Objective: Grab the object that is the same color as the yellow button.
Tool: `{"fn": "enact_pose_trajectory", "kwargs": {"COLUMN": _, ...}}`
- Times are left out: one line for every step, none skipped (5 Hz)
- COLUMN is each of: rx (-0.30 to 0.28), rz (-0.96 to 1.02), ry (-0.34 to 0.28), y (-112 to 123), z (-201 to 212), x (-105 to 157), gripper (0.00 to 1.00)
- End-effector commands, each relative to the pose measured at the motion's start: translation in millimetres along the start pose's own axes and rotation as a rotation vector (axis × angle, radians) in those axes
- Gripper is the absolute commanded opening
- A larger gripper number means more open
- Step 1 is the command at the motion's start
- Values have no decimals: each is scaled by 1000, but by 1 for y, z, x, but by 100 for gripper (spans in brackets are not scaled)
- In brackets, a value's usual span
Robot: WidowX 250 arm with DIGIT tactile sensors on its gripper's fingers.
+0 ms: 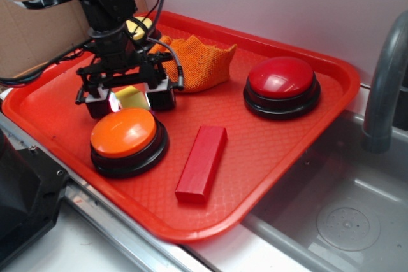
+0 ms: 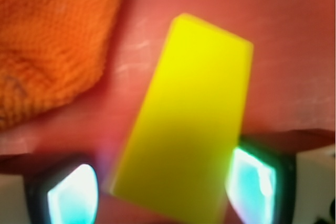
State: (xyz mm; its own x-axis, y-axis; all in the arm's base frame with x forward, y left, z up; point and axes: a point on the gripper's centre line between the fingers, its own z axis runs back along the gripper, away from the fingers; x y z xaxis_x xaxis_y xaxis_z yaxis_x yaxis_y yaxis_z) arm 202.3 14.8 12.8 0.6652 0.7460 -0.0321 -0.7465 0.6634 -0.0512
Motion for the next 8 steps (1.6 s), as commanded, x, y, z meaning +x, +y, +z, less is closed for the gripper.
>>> {"fn": "enact_pose_trajectory", "kwargs": {"rx": 21, "rz": 20, "ry": -11, "y": 23, "z": -13, "x": -1, "gripper": 0}}
{"fn": "enact_pose_trajectory", "kwargs": {"rx": 28, "rz": -17, "ry": -72, "y": 21, "z": 7, "x": 2, "gripper": 0}}
{"fn": "enact_pose_trajectory", "kwargs": {"rx": 52, "rz": -96, "ry": -211, "y": 18, "z": 45, "x": 9, "gripper": 0}}
{"fn": "enact_pose_trajectory", "kwargs": {"rx": 73, "rz": -172, "ry": -212, "y": 12, "z": 76, "x": 18, "gripper": 0}}
{"fn": "enact_pose_trajectory", "kwargs": {"rx": 132, "rz": -292, "ry": -124, "y": 2, "z": 106, "x": 17, "gripper": 0}}
{"fn": "enact_pose_trajectory", "kwargs": {"rx": 123, "rz": -542, "ry": -43, "y": -19, "z": 133, "x": 5, "gripper": 0}}
{"fn": "enact_pose_trajectory", "kwargs": {"rx": 102, "rz": -792, "ry": -72, "y": -30, "z": 163, "x": -8, "gripper": 0}}
{"fn": "enact_pose_trajectory", "kwargs": {"rx": 67, "rz": -868, "ry": -213, "y": -28, "z": 177, "x": -14, "gripper": 0}}
